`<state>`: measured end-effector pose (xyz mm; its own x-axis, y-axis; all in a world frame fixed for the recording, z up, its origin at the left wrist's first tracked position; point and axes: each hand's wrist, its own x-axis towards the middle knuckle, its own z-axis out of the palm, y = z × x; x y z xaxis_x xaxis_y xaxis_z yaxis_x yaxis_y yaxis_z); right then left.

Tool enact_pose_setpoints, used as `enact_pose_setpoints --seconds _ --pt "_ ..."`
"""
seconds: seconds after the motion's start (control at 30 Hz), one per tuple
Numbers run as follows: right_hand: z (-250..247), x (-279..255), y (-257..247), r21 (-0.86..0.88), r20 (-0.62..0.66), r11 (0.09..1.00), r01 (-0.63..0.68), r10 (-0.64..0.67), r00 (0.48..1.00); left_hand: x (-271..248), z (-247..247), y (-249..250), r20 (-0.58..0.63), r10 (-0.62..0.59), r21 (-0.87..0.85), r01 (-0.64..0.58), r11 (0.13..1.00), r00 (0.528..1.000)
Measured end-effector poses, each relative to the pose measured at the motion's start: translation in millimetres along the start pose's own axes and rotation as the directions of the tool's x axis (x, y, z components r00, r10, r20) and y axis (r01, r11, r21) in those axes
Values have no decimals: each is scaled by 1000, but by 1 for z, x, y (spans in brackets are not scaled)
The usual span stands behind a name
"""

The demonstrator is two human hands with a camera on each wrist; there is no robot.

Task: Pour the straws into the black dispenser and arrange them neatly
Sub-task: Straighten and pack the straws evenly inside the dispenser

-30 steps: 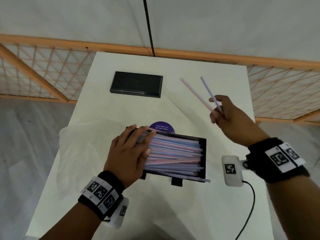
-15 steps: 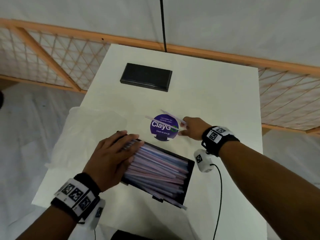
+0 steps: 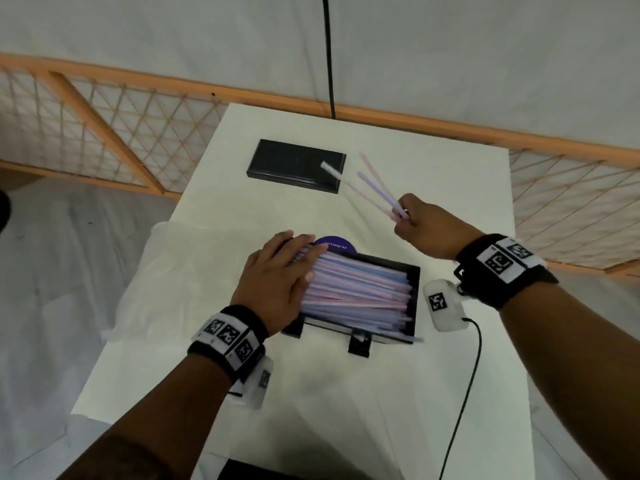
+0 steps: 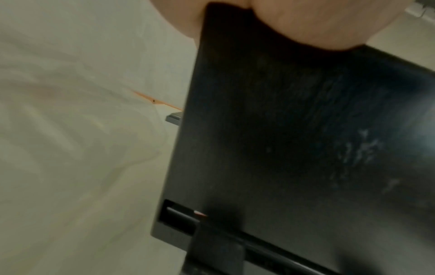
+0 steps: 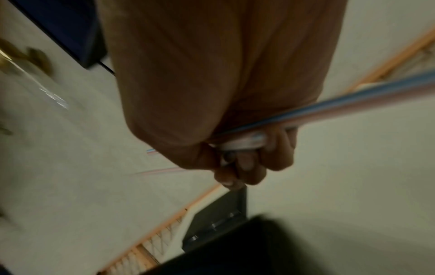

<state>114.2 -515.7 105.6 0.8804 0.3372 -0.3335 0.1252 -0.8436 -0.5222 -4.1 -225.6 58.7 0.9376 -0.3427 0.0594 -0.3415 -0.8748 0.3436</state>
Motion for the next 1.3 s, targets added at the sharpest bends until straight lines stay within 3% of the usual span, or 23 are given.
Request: enact_pose_setpoints --seconds 0.07,0.13,0.2,0.27,0.3,0.33,0.4,0.47,0.5,0.57,0.67,0.8,0.93,1.13,1.23,1.3 --pt "-16 -20 -17 -26 38 997 77 -76 996 21 7 3 -77 7 -147 -18 989 997" --pt "-22 -39 -32 -89 82 987 133 -126 989 34 8 5 -210 -121 -412 25 911 970" --pt "-12 -52 -41 -189 114 967 170 -151 982 41 -1 5 -331 -335 -612 69 788 882" --pt "10 -56 -42 -271 112 945 183 -158 981 43 -11 5 -390 -451 -693 67 718 803" --pt "23 -57 -40 -323 99 930 173 -149 984 46 -16 6 -386 -447 -701 58 710 807" --pt "37 -57 -38 -366 74 918 153 -135 988 48 -20 6 -374 -390 -679 37 733 842" --pt "60 -56 -35 -357 -19 927 114 -130 991 52 -20 5 -332 -139 -490 -44 870 933" --pt "75 -58 -35 -255 -148 963 87 -128 981 51 -11 2 -220 114 -226 -164 960 969" --pt "77 -59 -34 -199 -213 976 82 -125 969 48 -6 1 -156 163 -146 -186 972 974" --pt "75 -63 -33 -69 -312 992 107 -123 942 43 4 -2 -95 149 -116 -160 980 984" --pt "72 -69 -32 55 -428 983 177 -137 893 39 13 -4 -108 115 -177 -133 975 987" --pt "86 -65 -34 162 -391 968 193 -116 913 42 13 -3 -110 106 -175 -124 977 988" --pt "81 -65 -40 533 -341 837 126 76 937 40 17 1 -112 33 -214 -57 975 993" --pt "42 -99 -36 445 -601 874 197 128 789 33 11 11 -126 -84 -252 50 966 989" --pt "42 -114 -20 390 -675 917 82 224 703 32 10 15 -127 -124 -246 90 965 984" --pt "56 -121 -14 466 -599 883 -57 362 714 31 10 20 -128 -194 -270 154 950 973"
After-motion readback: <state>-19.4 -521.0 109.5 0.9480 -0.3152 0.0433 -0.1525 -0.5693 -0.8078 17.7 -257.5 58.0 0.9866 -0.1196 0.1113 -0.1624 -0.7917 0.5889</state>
